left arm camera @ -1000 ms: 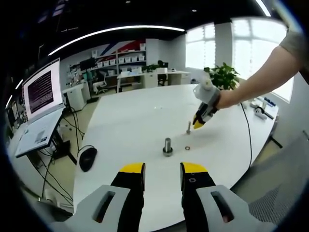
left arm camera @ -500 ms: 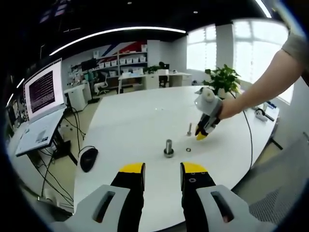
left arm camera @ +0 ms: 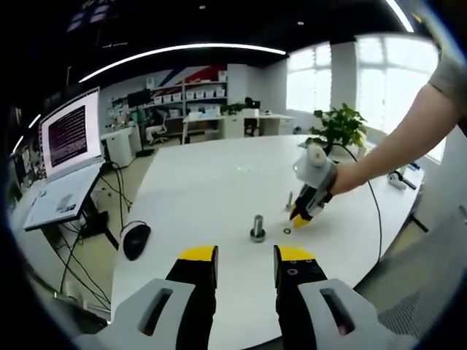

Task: Place the washer onto the threaded stud by aligning its center hole with the stud, sliding it down to the base, and recovering from edge contact or off-axis alignment until the washer reaches the visible bottom stop.

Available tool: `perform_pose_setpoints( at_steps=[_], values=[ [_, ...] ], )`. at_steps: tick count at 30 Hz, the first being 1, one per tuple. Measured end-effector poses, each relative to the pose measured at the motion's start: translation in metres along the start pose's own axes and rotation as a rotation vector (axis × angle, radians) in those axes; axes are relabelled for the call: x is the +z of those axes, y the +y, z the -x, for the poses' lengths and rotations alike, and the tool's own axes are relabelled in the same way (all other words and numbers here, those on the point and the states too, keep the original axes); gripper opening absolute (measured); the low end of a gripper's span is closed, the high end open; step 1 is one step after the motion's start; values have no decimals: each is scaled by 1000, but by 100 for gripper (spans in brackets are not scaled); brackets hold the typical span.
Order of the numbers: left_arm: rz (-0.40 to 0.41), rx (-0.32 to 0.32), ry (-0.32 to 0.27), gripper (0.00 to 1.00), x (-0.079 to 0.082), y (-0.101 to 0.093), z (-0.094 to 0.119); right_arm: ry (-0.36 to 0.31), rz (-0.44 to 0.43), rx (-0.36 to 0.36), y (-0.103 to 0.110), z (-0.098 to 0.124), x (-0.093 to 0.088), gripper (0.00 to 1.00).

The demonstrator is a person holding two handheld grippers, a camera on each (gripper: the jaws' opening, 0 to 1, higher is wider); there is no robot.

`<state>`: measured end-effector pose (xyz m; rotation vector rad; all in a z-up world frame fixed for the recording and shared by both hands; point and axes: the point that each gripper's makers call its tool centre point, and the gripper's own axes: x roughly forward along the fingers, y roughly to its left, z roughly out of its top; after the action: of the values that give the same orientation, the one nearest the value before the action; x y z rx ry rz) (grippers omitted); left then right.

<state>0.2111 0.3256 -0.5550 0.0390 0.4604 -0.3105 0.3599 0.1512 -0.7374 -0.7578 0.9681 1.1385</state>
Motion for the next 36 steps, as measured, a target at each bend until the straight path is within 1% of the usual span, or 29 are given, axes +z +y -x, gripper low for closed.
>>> perform_pose_setpoints(
  at_steps=[2,5,11,12,15,17,21,25,26,29,30,32,33,36],
  values=[
    [6,1,-8,30,1,1,0,0,5,3,-1,-2,0,21],
    [5,1,0,30,0,1,0,-5,6,9,2,-1,2,21],
    [0,-1,6,29,-1,0,-1,-9,32,51,15,-8,3,22],
    [5,-1,0,29,0,0,0,-19,42,43,15,-8,5,22],
    [6,1,5,29,-1,1,0,-25,33,44,15,-10,8,22],
    [5,0,3,29,0,0,0,-20,63,35,16,-10,10,22],
    [-3,1,10,29,-2,0,-1,-22,100,50,17,-12,12,20],
    [-1,2,8,29,-2,1,0,-23,132,62,20,-13,12,16],
    [0,2,6,29,-1,1,0,-15,140,61,20,-13,12,16],
    [-1,2,7,29,-1,1,0,34,112,72,19,-13,13,16],
    [0,1,6,29,-1,1,0,51,115,74,19,-13,13,16],
    [-1,0,6,29,-1,0,0,107,152,74,19,-13,11,15],
    [-2,-1,7,29,-1,0,0,149,181,68,19,-13,11,15],
    [-3,-2,7,29,-1,-1,0,223,193,59,20,-14,12,15]
  ],
)
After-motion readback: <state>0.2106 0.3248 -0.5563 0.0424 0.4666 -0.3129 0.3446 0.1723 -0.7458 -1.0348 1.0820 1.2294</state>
